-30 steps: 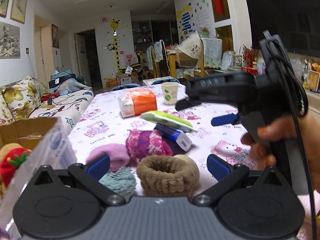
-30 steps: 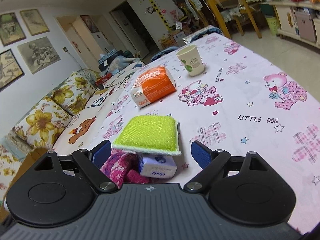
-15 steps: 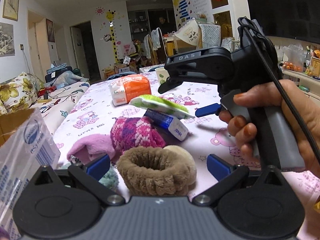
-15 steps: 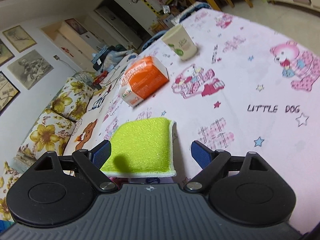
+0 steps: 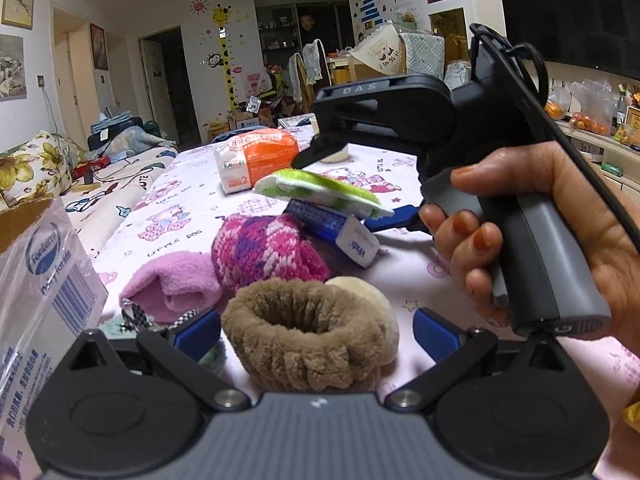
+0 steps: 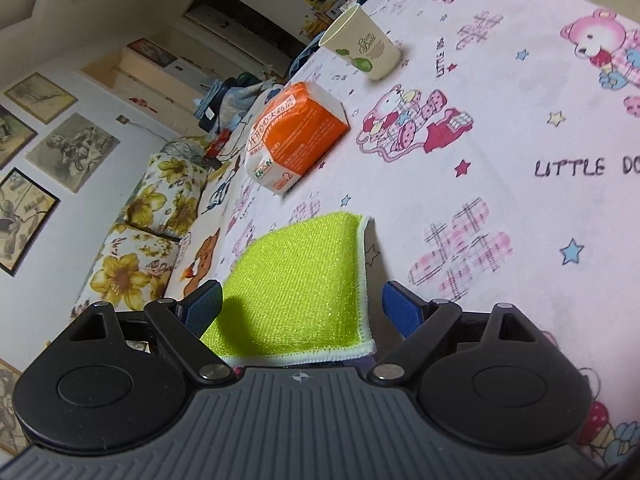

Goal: Organize soft objects
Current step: 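Grasp the brown fuzzy ring with the left tool while the right grasps the green sponge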

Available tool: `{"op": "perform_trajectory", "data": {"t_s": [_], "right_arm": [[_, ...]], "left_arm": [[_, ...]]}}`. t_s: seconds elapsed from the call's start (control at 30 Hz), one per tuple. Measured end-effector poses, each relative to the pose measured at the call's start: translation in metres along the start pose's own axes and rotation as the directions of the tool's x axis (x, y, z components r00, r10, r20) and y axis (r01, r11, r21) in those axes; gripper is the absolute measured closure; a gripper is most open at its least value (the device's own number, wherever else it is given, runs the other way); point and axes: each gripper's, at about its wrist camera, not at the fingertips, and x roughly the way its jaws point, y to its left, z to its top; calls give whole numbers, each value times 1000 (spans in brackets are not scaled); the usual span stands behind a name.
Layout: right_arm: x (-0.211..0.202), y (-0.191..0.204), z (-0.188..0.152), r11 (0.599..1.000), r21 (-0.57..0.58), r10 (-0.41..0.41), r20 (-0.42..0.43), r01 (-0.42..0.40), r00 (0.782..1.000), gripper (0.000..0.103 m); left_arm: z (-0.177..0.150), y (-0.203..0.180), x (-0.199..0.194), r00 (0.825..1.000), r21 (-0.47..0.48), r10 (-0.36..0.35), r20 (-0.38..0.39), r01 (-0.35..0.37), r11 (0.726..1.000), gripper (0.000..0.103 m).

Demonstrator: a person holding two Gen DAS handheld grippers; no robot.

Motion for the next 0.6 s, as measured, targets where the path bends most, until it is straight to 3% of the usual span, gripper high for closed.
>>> {"op": "perform_trajectory", "data": {"t_s": [0.17, 0.43, 0.6], "right_arm": [[0, 2, -1, 999, 2, 35, -23, -35, 999, 4], [-4, 5, 0, 997, -4, 80, -6, -80, 997, 48], [-9, 10, -1, 997, -47, 64, 31, -63, 997, 59]], "left_arm": [[-1, -1, 1, 1000, 8, 4, -24, -3, 1000, 14], [0, 4, -5, 1000, -21, -28, -9, 28, 999, 33], [-1, 4, -10, 999, -27, -40, -1, 40, 999, 47]]}}
